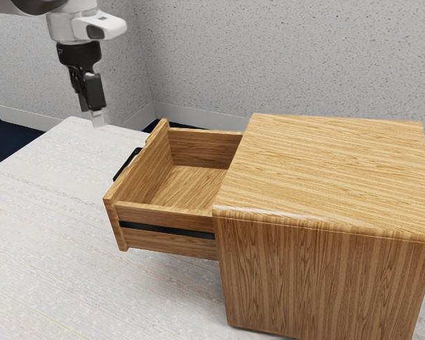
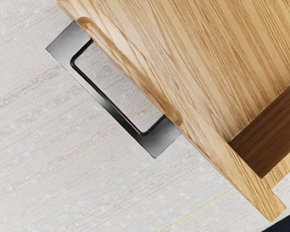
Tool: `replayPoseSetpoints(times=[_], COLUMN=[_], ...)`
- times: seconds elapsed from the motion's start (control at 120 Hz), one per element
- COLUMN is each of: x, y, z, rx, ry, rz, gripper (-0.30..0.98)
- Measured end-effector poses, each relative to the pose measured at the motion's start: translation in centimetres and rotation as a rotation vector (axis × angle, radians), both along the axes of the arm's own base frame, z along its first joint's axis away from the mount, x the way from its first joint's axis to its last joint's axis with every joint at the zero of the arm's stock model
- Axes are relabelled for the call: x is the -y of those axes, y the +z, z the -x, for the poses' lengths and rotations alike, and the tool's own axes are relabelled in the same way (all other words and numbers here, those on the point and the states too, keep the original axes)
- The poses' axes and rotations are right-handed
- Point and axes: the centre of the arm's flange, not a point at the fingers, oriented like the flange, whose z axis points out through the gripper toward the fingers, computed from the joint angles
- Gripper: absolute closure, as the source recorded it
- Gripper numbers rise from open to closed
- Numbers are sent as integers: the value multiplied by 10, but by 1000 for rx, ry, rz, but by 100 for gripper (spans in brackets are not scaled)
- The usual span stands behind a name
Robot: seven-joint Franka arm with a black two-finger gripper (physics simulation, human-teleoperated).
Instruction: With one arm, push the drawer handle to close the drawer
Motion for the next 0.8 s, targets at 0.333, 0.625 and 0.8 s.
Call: replayPoseSetpoints(times=[0.333, 0.625, 0.8], x=[35, 100, 79], y=[129, -47, -37], z=[74, 114, 113], rx=[233, -42, 27], ry=[-228, -562, -574], rz=[-44, -30, -26], gripper=[0, 0, 3])
